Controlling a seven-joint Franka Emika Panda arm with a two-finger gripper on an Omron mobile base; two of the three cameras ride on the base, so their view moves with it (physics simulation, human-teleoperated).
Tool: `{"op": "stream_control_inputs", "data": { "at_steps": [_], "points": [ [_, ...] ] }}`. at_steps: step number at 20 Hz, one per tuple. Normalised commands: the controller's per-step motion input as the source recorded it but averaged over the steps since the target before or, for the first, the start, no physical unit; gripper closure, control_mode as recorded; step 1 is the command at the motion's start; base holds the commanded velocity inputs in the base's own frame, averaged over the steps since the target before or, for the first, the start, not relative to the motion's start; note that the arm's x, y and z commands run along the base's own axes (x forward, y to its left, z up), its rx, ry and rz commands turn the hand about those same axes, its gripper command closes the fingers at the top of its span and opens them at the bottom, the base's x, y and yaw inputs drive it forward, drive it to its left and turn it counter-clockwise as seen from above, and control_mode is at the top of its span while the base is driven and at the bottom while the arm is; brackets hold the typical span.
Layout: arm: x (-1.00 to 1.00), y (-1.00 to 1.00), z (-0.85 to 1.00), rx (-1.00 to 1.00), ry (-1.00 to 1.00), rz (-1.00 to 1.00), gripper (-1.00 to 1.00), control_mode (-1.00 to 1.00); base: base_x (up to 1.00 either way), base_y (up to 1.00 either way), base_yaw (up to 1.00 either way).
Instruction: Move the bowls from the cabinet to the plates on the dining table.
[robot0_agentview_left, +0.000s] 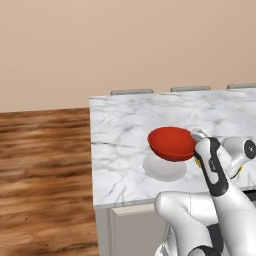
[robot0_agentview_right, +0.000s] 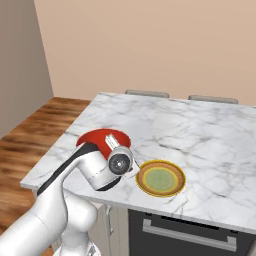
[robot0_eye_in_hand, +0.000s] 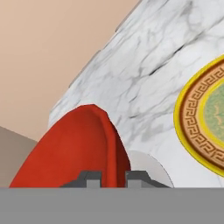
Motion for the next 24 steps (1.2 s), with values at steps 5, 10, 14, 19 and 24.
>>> {"op": "stream_control_inputs", "data": {
  "at_steps": [5, 10, 14, 19, 24],
  "points": [
    [0.15, 0.01, -0.24, -0.04, -0.04, 0.00, 1.00, -1.00, 0.00, 0.00, 0.00],
    [0.13, 0.00, -0.34, -0.06, -0.10, 0.00, 1.00, -1.00, 0.00, 0.00, 0.00],
    [0.10, 0.00, -0.36, -0.02, -0.05, 0.00, 1.00, -1.00, 0.00, 0.00, 0.00],
    [0.12, 0.13, -0.36, 0.00, -0.01, 0.00, 1.00, -1.00, 0.00, 0.00, 0.00],
    [0.23, 0.25, -0.39, 0.00, 0.01, 0.00, 1.00, -1.00, 0.00, 0.00, 0.00]
  ]
}}
